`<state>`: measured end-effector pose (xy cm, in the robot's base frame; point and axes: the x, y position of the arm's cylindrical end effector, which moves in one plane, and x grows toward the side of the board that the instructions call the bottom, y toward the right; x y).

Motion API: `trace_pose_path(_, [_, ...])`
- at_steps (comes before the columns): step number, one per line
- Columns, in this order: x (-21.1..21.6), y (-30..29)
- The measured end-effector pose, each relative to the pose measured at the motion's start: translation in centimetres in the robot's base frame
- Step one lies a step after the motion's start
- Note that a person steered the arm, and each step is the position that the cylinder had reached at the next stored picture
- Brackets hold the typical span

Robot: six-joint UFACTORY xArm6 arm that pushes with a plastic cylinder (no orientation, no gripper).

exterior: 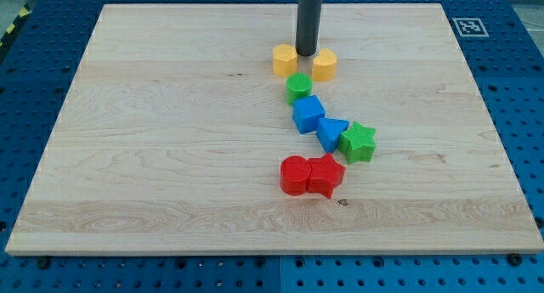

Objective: Separate yellow heart and yellow hexagon

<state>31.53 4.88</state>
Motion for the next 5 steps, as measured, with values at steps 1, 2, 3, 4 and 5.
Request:
trace_pose_path(1, [1.9, 0.0])
trace_pose_path(2, [3.8, 0.0])
trace_pose_path(3, [5.0, 0.3])
trace_pose_path(4, [3.9, 0.3])
trace_pose_path(5, [0.1, 0.3])
